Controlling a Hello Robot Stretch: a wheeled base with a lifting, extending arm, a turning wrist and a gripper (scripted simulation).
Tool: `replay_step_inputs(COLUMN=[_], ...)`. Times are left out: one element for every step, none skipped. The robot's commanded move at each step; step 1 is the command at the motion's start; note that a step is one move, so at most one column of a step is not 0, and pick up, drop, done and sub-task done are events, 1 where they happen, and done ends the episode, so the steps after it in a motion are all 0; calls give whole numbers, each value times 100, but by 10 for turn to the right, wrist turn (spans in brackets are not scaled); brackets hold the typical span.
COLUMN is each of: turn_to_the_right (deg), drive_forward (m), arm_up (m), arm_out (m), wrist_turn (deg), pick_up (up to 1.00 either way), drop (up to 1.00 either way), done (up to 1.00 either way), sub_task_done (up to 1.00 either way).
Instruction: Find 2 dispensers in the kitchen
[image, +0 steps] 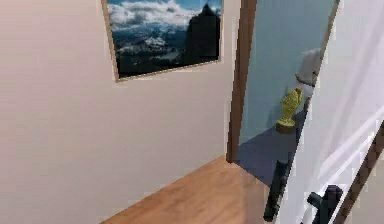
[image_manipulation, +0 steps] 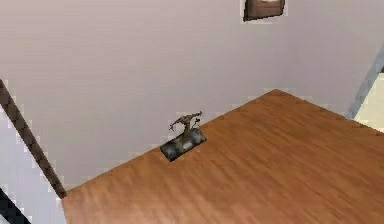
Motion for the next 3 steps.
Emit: replay_step_inputs(turn_to_the_right=[-210, 0, 450], drive_forward=[0, 60, 0], arm_up=[0, 0, 0], arm_out=[0, 0, 0], wrist_turn=[0, 0, 0], pick_up=[0, 0, 0], drop=[0, 0, 0], done=[0, 0, 0], sub_task_done=[0, 0, 0])
